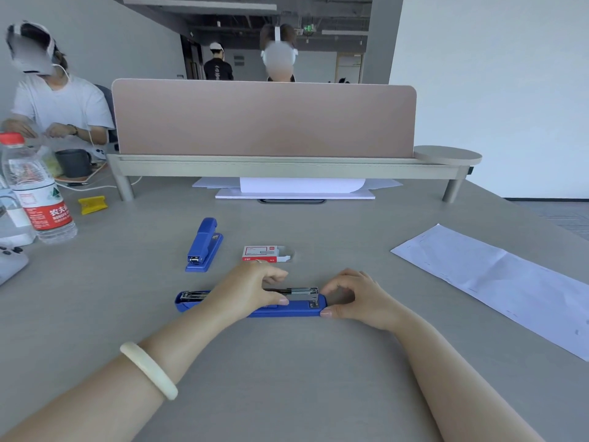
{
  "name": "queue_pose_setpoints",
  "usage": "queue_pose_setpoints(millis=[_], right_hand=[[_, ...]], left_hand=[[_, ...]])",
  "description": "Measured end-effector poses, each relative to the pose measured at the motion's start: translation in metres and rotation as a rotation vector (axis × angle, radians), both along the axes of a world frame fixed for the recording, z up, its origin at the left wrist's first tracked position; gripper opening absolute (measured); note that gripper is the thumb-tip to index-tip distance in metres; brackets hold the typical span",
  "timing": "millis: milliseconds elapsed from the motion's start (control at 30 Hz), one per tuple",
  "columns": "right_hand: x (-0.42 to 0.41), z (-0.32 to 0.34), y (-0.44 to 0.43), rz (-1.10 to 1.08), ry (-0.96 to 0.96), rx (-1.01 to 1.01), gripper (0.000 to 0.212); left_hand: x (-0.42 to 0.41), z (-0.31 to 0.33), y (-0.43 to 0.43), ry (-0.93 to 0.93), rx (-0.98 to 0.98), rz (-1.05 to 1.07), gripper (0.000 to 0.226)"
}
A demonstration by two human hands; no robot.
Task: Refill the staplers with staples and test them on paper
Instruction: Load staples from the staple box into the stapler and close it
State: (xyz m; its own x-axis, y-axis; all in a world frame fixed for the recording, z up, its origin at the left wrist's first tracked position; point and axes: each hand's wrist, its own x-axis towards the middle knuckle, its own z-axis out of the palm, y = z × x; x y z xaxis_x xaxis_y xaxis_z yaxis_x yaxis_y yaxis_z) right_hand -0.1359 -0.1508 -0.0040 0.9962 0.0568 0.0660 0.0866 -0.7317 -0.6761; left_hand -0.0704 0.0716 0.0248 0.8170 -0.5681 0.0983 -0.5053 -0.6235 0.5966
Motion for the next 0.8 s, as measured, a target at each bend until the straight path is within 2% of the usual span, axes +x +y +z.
queue_pose_setpoints(millis=[100, 167, 233, 300, 333, 467, 633, 800], right_hand=[[-0.002, 0.000, 0.001, -0.006, -0.006, -0.002, 0.027], [-0.003, 0.000, 0.002, -0.012, -0.008, -0.009, 0.027], [-0.003, -0.001, 0.003, -0.021, -0.010, -0.015, 0.027], [-0.003, -0.001, 0.003, -0.034, -0.012, -0.022, 0.026], [-0.004, -0.002, 0.004, -0.038, -0.009, -0.026, 0.026], [-0.005, -0.002, 0.007, -0.058, -0.010, -0.040, 0.026], [-0.007, -0.002, 0.008, -0.072, -0.031, -0.016, 0.028], [-0.006, -0.004, 0.006, -0.065, -0.035, -0.004, 0.029]], left_hand=[[0.006, 0.003, 0.030, -0.024, 0.059, 0.053, 0.060], [0.012, 0.003, 0.056, -0.025, 0.203, 0.076, 0.062], [0.018, 0.003, 0.082, -0.029, 0.348, 0.045, 0.047], [0.022, 0.001, 0.100, -0.041, 0.381, 0.030, 0.024], [0.024, -0.001, 0.106, -0.054, 0.367, 0.042, 0.021], [0.029, -0.006, 0.116, -0.033, 0.233, 0.065, 0.019], [0.032, 0.004, 0.117, 0.025, -0.086, 0.097, 0.017], [0.025, 0.020, 0.095, 0.033, -0.354, 0.072, 0.028]])
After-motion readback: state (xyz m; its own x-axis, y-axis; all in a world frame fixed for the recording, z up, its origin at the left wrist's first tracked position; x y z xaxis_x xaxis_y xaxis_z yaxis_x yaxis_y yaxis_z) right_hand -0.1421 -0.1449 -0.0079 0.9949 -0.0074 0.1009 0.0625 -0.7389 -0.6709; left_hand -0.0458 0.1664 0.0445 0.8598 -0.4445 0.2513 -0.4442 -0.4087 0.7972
